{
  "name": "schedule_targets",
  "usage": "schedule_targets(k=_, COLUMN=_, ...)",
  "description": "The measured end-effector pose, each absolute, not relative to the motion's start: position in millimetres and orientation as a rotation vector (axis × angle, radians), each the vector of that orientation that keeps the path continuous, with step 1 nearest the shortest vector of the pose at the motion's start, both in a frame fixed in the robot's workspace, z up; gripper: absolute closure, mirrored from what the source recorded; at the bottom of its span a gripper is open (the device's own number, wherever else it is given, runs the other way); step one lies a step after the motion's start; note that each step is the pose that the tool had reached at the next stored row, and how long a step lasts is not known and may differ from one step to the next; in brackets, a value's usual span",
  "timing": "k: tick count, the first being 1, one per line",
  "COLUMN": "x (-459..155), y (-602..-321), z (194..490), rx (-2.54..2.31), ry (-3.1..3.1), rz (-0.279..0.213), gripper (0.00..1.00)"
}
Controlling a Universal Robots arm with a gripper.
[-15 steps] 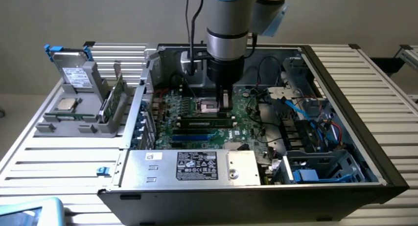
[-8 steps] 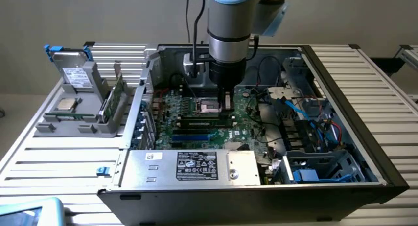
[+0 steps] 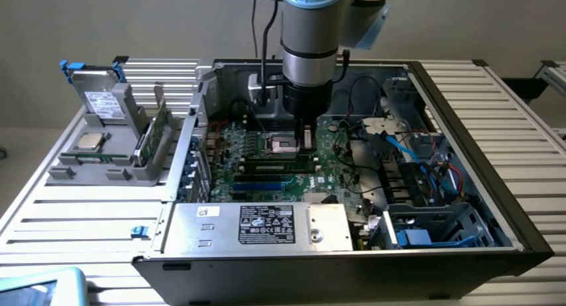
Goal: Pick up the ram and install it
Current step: 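Press down the ram until it locks into place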
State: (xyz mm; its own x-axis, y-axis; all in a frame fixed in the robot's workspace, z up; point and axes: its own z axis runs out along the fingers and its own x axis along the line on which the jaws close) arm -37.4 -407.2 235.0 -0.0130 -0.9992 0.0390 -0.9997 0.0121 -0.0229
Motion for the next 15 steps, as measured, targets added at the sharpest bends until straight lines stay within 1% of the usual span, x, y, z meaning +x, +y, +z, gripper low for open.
schedule_targets(k=15, x=-37.4, y=-407.2, z=227.1, rx=2.195, ry=-2.230, rz=0.068, gripper=0.89)
